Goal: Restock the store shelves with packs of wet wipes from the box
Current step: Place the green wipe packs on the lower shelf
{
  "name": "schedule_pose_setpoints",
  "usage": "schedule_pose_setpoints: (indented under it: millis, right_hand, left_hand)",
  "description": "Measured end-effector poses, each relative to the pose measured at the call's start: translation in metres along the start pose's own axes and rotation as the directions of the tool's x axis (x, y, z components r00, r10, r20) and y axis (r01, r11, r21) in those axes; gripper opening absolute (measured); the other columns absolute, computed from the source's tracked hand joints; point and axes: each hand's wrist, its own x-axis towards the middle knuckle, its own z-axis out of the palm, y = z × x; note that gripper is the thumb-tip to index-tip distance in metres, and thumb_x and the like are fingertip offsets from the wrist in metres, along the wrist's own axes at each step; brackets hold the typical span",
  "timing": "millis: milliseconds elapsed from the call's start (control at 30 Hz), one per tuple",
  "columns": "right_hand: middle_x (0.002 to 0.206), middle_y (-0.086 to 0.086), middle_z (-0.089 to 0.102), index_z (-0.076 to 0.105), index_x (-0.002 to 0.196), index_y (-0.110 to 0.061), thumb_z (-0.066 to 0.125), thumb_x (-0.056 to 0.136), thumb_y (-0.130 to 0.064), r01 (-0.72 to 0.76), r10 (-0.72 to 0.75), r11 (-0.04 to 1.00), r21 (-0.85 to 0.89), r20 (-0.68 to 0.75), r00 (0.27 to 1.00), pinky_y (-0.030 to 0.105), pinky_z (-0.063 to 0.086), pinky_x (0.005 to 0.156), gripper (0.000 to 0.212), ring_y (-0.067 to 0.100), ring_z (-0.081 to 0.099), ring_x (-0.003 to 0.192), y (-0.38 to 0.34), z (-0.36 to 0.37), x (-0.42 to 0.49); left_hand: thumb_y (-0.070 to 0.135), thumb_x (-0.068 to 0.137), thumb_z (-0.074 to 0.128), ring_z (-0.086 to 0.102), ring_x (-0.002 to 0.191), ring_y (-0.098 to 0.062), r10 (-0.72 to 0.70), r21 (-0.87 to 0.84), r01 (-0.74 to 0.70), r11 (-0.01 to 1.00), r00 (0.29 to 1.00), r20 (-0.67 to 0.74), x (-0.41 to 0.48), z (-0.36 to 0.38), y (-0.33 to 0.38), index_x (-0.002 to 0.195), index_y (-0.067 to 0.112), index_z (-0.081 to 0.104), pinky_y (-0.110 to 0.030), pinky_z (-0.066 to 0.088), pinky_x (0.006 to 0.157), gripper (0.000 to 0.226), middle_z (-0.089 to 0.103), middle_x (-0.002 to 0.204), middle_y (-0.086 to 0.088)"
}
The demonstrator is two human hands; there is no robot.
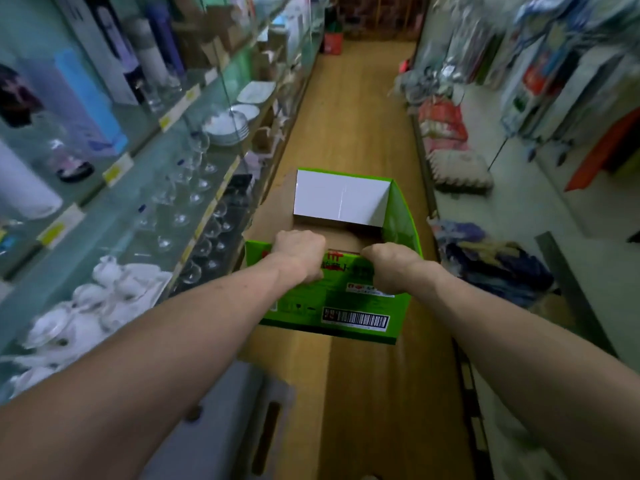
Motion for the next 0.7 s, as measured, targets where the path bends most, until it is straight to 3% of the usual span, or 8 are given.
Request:
schedule_pose_setpoints:
  millis: [133,233,400,567,700]
  right_hand:
    - [0.121,0.008,0.06,0.055,0.125,-0.015,0.056,0.084,-0.009,-0.001,0.0,1.0,-0.024,-0.044,0.999,0.035,0.051,0.091,0.041,0.028,0.058,0.112,0.059,-0.053,0.031]
    - [0.122,0.008,0.06,0.055,0.125,-0.015,0.057,0.084,-0.01,-0.019,0.016,0.999,-0.034,-0.07,0.997,0.035,0.051,0.09,0.042,0.028,0.057,0.113,0.092,-0.084,0.064]
    - [0.116,0.008,0.061,0.057,0.12,-0.014,0.057,0.085,-0.009,-0.02,0.018,0.999,-0.027,-0.095,0.995,0.032,0.049,0.08,0.036,0.027,0.059,0.108,0.144,-0.134,0.141]
    - [0.11,0.008,0.06,0.057,0.116,-0.013,0.056,0.086,-0.007,-0.056,0.055,0.998,-0.007,-0.071,0.996,0.031,0.045,0.073,0.03,0.028,0.059,0.104,0.197,-0.189,0.234]
    - [0.113,0.01,0.061,0.058,0.115,-0.012,0.055,0.087,-0.007,-0.097,0.099,0.995,0.021,-0.086,0.991,0.031,0.045,0.075,0.028,0.028,0.058,0.103,0.241,-0.241,0.306]
  left_hand:
    - [0.043,0.087,0.067,0.059,0.096,-0.022,0.004,-0.006,-0.004,1.0,0.999,-0.044,0.064,-0.052,0.023,0.113,0.018,0.06,-0.036,0.044,0.086,0.037,0.064,0.104,-0.002]
    - [0.041,0.087,0.068,0.061,0.105,-0.025,0.009,0.019,-0.008,1.0,0.997,-0.081,0.113,-0.084,0.029,0.116,0.019,0.061,-0.034,0.044,0.085,0.038,0.065,0.114,-0.004]
    - [0.043,0.086,0.068,0.061,0.105,-0.026,0.019,0.012,-0.018,1.0,0.995,-0.095,0.211,-0.13,0.024,0.114,0.019,0.061,-0.037,0.045,0.088,0.038,0.065,0.114,-0.004]
    - [0.045,0.085,0.068,0.06,0.094,-0.023,0.079,0.031,-0.076,0.997,0.992,-0.101,0.327,-0.174,0.014,0.11,0.018,0.061,-0.036,0.045,0.08,0.037,0.065,0.107,-0.003]
    - [0.047,0.085,0.068,0.061,0.105,-0.025,0.149,0.067,-0.141,0.988,0.981,-0.125,0.424,-0.224,0.004,0.119,0.02,0.06,-0.035,0.043,0.076,0.045,0.064,0.115,-0.003]
